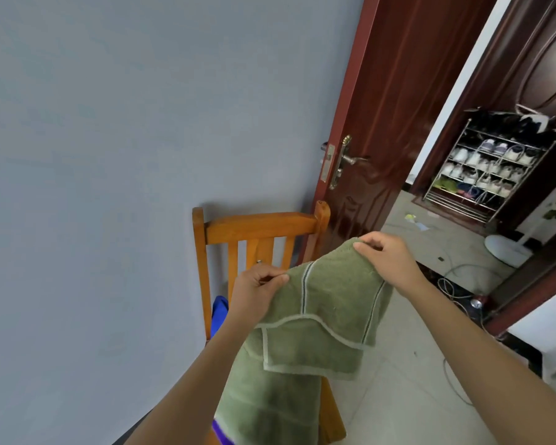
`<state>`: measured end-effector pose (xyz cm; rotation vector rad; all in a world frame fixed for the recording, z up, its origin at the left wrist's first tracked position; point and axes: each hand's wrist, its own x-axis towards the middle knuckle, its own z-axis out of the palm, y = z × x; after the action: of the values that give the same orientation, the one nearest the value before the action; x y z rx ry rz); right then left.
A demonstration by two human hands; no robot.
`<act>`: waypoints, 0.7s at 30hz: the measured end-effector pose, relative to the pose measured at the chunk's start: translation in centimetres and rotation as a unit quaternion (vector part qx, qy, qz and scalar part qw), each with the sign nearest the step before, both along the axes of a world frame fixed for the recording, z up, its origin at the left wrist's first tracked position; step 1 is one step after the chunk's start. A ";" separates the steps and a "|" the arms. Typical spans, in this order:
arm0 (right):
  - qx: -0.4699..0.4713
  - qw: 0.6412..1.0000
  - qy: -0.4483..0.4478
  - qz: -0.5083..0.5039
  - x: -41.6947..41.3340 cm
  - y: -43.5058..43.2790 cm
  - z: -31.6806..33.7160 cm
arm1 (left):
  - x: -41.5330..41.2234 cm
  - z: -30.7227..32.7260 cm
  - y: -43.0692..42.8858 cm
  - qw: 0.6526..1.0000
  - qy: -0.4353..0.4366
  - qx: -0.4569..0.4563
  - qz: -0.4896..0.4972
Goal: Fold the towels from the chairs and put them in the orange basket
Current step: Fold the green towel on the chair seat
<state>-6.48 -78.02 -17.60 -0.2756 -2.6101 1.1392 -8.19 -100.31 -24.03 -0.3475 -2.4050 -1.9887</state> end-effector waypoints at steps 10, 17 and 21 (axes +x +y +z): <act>0.020 0.996 -0.056 0.071 -2.6 4.0 -5.0 | 1.6 0.9 5.0 0.992 -0.018 0.024 0.124; 0.092 0.968 0.100 0.209 2.4 4.2 -9.2 | 2.5 1.8 9.6 0.948 -0.133 0.169 0.233; 0.194 0.922 0.147 0.300 3.5 3.3 -11.9 | 3.7 2.4 11.2 0.940 -0.147 0.165 0.260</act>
<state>-3.01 -74.73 -29.49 0.7653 -2.6199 0.6967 -4.46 -89.07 -21.65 0.5650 -1.9379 -2.2178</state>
